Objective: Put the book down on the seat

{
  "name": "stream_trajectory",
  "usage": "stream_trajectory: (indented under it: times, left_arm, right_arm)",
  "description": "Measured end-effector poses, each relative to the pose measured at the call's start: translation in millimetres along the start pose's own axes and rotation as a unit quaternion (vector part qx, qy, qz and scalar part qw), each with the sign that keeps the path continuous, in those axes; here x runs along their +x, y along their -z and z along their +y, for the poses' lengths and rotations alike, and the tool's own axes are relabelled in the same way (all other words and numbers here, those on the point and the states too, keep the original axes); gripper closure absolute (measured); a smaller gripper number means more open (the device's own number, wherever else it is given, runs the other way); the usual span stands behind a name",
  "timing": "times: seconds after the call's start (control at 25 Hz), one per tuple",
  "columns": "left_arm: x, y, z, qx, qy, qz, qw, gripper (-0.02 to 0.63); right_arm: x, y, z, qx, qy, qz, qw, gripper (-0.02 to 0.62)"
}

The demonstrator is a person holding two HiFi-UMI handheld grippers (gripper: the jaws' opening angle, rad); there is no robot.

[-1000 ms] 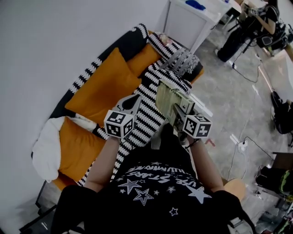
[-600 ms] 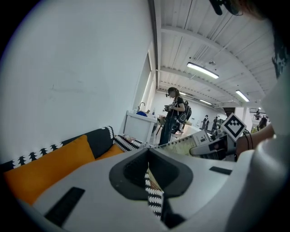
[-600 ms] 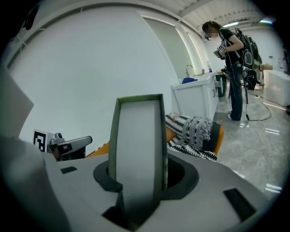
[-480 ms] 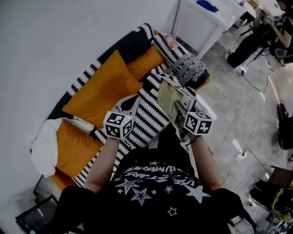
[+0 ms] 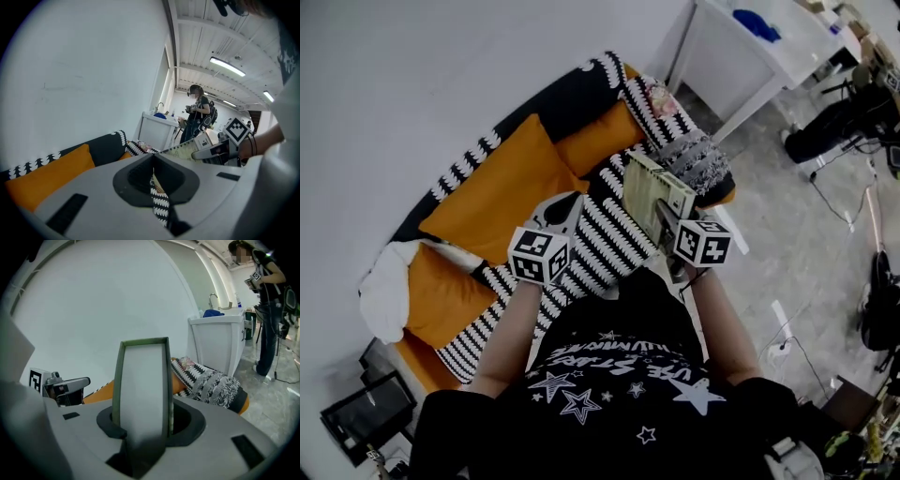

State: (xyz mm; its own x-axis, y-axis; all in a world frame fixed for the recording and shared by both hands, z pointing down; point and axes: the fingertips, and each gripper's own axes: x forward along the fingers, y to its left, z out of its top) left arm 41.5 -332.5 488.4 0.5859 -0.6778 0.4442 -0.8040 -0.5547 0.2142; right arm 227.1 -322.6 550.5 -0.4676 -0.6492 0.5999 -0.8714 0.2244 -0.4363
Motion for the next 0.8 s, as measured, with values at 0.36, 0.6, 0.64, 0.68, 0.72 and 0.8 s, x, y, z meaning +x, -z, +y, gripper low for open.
stream_trajectory:
  times: [0.36, 0.6, 0.64, 0.68, 0.72, 0.8]
  left_arm:
    - [64.5, -2.9, 15.7, -0.030, -0.043, 0.019, 0.9985, 0.597]
    - [97.5, 17.9, 17.5, -0.056, -0.062, 0.040, 0.9957, 0.597]
    - [102.1, 22.5, 18.4, -0.060, -0.065, 0.045, 0.9951, 0.597]
    - [107.0, 26.8, 20.0, -0.063, -0.068, 0.049, 0.9945, 0.598]
    - [112.4, 30.7, 22.1, -0.066, -0.068, 0.052, 0.9941, 0.598]
    - [123.0, 38.0, 26.3, -0.071, -0.066, 0.057, 0.9936, 0.597]
  right_arm:
    - [61.2, -24.4, -53.7, -0.037, -0.024, 0.069, 0.997, 0.425]
    - [103.3, -19.8, -83.7, -0.059, -0.039, 0.119, 0.990, 0.425]
    - [110.9, -18.1, -87.9, -0.061, -0.042, 0.126, 0.989, 0.425]
    - [118.9, -17.0, -92.0, -0.063, -0.045, 0.132, 0.988, 0.425]
    - [127.2, -16.7, -96.1, -0.063, -0.048, 0.137, 0.987, 0.425]
    - [144.0, -16.0, -103.9, -0.060, -0.053, 0.146, 0.986, 0.425]
